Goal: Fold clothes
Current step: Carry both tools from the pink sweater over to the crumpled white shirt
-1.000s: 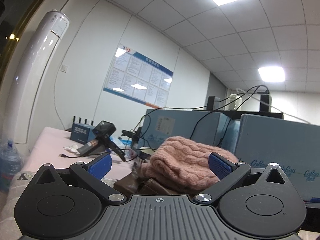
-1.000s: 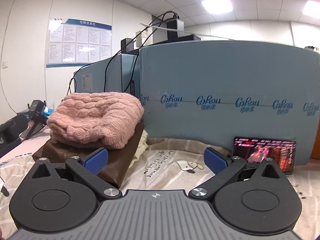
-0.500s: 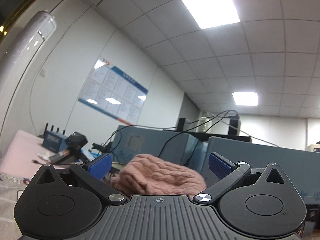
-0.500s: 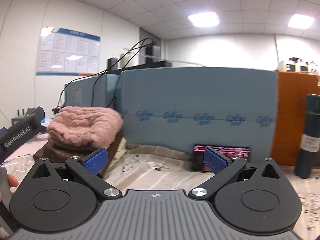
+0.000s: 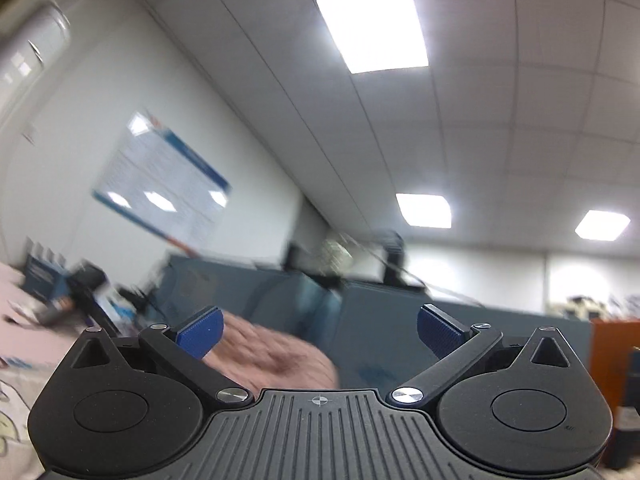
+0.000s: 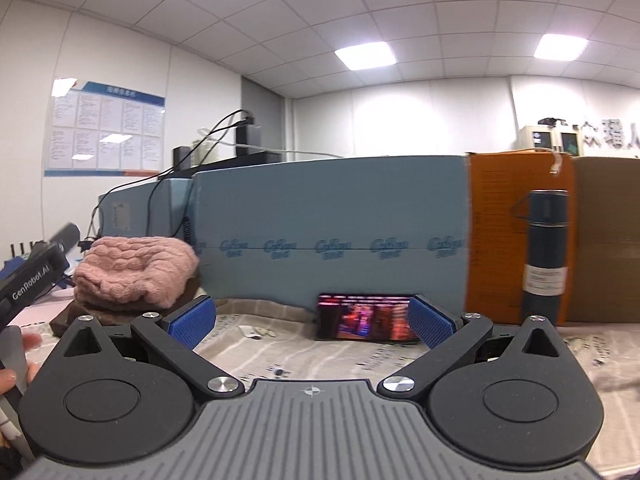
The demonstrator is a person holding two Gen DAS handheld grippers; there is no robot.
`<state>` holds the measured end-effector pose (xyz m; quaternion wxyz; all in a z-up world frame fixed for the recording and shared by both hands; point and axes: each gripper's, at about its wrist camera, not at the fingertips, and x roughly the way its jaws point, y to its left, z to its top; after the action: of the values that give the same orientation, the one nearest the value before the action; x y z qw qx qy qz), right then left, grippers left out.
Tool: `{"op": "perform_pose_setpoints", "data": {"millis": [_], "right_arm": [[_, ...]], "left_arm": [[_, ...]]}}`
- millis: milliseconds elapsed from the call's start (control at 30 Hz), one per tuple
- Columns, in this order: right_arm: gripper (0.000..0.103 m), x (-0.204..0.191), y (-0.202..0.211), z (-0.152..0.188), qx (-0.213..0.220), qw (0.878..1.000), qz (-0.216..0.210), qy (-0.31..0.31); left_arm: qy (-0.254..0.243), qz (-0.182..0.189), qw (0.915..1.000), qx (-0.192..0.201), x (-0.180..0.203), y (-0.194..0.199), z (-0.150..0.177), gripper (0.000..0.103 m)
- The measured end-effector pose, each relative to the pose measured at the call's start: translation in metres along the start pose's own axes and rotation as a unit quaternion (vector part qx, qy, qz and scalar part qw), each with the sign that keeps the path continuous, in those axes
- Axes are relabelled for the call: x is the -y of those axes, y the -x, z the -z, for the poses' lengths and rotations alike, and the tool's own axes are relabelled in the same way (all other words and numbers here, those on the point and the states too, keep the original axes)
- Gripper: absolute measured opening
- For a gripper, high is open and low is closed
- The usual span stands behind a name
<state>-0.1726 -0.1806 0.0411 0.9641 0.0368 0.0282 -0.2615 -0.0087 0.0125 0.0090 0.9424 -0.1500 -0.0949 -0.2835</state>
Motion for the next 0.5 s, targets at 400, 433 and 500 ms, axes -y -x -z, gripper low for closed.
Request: {"op": "perform_pose_setpoints", "data": {"millis": [400,433,500], "right_arm": [[0.103,0.079,0.049,0.012,0.009,0.996,0.084,-0.002],[0.103,0.086,0.052,0.014,0.007,0.996,0.091,-0.003],[0.103,0.101,0.059,0.018,0.001,0.994,0.106,-0.004]], "left_arm": [[-0.083,0.228,0.9601,-0.14,0.11,0.016,0.025,0.103],[-0.085,0.248,0.9535,-0.149,0.121,0.018,0.029,0.103],[-0.085,0.284,0.9395,-0.171,0.14,0.022,0.036,0.103]]}}
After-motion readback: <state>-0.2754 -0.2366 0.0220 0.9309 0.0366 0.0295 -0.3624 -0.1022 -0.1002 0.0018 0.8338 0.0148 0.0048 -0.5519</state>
